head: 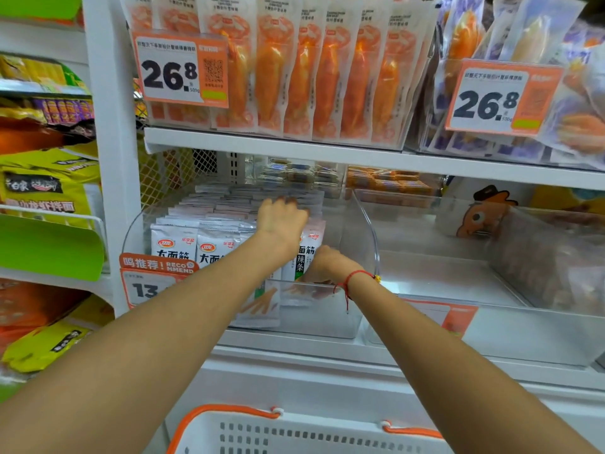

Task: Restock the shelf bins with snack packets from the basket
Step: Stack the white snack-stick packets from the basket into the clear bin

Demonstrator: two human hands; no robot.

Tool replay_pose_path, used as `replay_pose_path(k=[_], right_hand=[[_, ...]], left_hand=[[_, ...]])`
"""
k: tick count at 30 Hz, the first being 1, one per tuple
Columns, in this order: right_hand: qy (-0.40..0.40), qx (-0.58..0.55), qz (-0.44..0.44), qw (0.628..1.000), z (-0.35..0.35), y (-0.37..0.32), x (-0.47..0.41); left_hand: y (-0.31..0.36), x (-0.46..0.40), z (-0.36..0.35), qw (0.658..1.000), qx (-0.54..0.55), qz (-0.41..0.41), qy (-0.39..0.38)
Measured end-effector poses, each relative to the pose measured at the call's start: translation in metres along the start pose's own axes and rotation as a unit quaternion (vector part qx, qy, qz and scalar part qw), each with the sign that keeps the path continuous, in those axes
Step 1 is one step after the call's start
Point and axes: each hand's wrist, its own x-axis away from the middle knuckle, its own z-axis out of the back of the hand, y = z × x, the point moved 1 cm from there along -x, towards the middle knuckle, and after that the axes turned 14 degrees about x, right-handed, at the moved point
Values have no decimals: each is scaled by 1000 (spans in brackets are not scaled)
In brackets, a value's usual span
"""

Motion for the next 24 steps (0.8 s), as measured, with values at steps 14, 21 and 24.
replay_pose_path(k=[14, 21, 24], right_hand=[[-12, 12, 0, 1000, 9, -6, 3], [-17, 29, 56, 998, 18, 1, 24], [40, 12, 90, 995, 22, 4, 43]], left_hand=[[-1, 1, -3, 999, 32, 27, 13], [-5, 18, 4, 998, 43, 4, 55], [-4, 33, 11, 994, 78, 0, 76]])
